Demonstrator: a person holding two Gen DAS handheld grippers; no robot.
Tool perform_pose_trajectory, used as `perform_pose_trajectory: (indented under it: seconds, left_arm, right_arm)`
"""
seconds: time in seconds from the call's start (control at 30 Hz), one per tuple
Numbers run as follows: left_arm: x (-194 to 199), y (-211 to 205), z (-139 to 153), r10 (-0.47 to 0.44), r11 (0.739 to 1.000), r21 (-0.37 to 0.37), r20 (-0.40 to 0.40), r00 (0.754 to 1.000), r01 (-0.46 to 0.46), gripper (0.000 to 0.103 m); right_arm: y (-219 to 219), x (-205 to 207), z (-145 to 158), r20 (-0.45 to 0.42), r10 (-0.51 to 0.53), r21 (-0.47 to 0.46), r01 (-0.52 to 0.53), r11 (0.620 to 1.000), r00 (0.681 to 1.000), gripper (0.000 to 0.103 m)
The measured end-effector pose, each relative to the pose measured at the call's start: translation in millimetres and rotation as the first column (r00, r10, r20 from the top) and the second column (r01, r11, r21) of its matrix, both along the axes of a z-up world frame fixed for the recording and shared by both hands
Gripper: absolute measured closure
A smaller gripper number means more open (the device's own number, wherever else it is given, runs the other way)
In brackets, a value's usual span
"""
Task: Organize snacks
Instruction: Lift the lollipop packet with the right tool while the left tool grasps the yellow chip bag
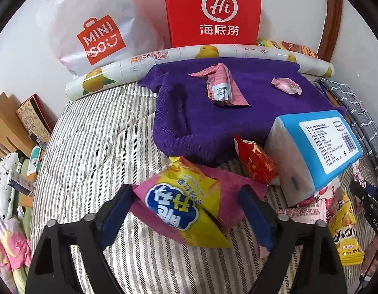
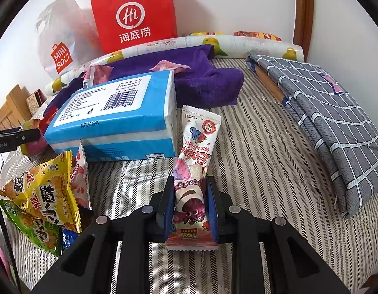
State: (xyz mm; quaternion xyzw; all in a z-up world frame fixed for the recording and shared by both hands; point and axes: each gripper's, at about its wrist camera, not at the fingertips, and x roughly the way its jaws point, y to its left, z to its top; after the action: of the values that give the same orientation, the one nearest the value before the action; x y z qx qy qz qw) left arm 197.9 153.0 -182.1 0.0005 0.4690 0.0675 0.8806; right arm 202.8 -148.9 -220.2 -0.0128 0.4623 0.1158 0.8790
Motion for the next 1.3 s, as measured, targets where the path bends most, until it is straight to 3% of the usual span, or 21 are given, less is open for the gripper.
perform_pose_trajectory:
  seconds: [0.17, 0.43, 0.93, 1.3]
  left_arm:
    - [-14, 3, 7, 0.008, 1.0, -0.012, 0.032, 0.999, -0.008, 0.044]
    - [-37, 13, 23, 0.026, 0.994, -0.108, 0.063, 0.998, -0.019, 0.061]
    - [-69, 12, 43, 0.01, 0.988, -0.155, 0.105, 0.994, 0.006, 0.065]
    - [-76, 4, 67, -0.004, 0.976, -0.216, 0.154, 0.988, 0.038, 0.065]
  right_arm:
    - [2, -1, 0, 0.002, 0.001, -0.011, 0.0, 1.0, 1.0, 0.079]
    - [1, -1, 1, 0.003, -0.001, -0.002, 0.001, 1.0, 1.0, 0.079]
    - [-15, -20, 11, -0.02, -0.016, 0.068, 0.018, 0.998, 1.0, 0.08]
    - [-16, -32, 61, 0.065, -0.017, 0.074, 0.012, 0.997, 0.998, 0.08]
